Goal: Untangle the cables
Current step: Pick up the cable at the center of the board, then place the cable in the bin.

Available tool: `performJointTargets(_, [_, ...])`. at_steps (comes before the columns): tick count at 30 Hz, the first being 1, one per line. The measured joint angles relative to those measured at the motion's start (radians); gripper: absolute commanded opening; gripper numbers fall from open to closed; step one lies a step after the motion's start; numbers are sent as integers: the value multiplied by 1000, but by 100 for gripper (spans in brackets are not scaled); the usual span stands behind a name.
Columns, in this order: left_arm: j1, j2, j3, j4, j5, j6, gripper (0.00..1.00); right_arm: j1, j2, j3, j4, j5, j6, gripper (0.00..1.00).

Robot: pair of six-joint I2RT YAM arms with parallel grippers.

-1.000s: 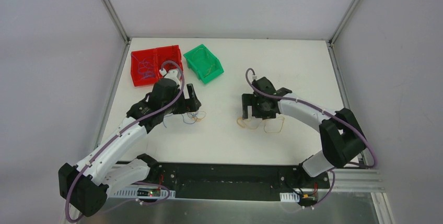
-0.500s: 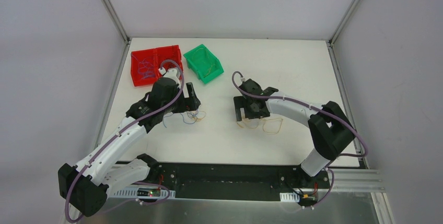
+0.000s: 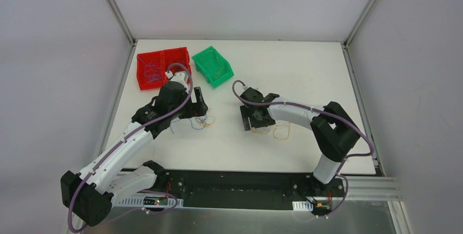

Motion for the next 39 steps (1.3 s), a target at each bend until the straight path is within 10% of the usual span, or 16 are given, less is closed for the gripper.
performJointTargets(6, [0, 0, 0, -6, -6, 8, 88, 10, 0, -7, 2, 21, 14, 9])
performJointTargets(9, [0, 1, 0, -7, -8, 9, 88, 11, 0, -7, -5, 33, 16, 0])
performJointTargets(17, [0, -3, 0, -18, -26, 11, 88, -2, 0, 61, -21, -27, 18, 0])
performJointTargets(28, [0, -67, 0, -50, -90, 6, 88, -99, 106, 578, 198, -305, 36, 0])
performJointTargets(39, [0, -159, -14, -116, -127, -11, 88, -177, 634, 1104, 583, -448, 114, 0])
